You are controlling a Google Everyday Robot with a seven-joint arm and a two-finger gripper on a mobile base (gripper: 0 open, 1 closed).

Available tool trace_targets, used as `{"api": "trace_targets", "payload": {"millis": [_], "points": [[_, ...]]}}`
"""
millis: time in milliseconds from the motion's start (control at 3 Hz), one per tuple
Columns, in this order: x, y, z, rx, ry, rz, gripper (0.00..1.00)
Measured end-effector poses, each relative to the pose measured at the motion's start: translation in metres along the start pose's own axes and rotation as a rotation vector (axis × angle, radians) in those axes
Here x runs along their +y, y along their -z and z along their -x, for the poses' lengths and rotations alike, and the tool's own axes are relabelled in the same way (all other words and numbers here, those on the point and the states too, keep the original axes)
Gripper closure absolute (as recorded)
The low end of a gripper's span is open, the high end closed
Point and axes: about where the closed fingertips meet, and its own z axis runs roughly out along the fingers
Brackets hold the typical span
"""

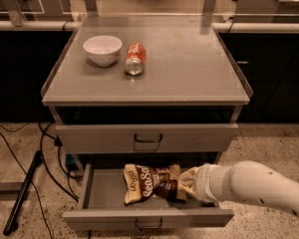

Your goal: Pick brown chip bag from middle drawer and place on counter

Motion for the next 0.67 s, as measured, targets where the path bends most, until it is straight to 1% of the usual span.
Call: {"api": "trace_targets", "payload": {"millis": [333, 667], "points": [[-0.010, -0.032, -0.005, -0.003, 0.016, -0.027, 1.00], [-0.019, -0.064, -0.015, -0.009, -0.001, -0.029, 0.85]]}}
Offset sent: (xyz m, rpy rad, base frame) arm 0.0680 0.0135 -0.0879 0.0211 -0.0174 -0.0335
